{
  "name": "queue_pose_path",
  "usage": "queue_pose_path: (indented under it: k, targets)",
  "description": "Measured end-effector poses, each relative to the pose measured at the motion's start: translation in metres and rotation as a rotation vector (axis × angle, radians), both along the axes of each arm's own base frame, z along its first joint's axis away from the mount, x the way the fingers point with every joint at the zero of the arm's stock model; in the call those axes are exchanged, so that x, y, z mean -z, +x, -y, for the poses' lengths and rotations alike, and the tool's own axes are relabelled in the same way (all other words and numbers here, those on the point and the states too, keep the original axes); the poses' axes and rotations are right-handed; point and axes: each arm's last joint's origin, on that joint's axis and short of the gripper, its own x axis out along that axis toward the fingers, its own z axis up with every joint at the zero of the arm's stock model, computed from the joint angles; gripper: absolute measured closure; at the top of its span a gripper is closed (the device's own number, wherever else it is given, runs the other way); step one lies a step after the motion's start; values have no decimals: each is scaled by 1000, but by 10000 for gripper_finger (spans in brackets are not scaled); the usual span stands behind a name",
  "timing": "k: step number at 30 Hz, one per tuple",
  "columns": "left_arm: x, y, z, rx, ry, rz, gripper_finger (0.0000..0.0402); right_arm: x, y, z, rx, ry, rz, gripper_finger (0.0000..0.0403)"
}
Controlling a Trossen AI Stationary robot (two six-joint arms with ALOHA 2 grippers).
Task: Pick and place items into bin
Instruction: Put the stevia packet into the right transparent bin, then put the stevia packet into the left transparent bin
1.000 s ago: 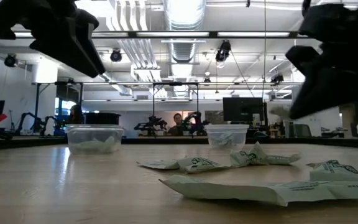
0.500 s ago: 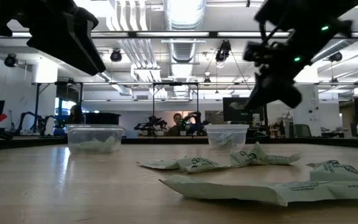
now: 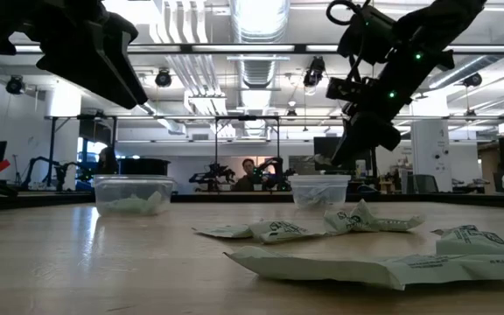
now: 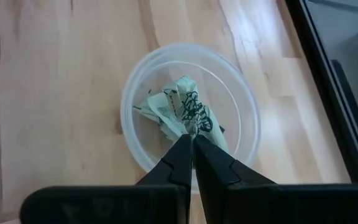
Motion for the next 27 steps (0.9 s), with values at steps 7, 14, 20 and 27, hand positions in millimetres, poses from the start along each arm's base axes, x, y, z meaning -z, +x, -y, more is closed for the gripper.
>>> queue_pose_path:
  k: [7, 14, 20, 27]
  targets:
    - [-1, 2, 2, 17, -26, 13, 262, 0, 0, 0, -20, 10, 1, 359]
    - [1, 3, 4, 54, -50, 12, 262, -4, 1, 2, 24, -47, 28, 279]
    - [20, 29, 25, 332, -70, 27, 262, -11, -1, -5, -40, -52, 39, 249]
    - [47, 58, 44, 477, -37, 22, 262, -22, -6, -27, -133, -53, 51, 254]
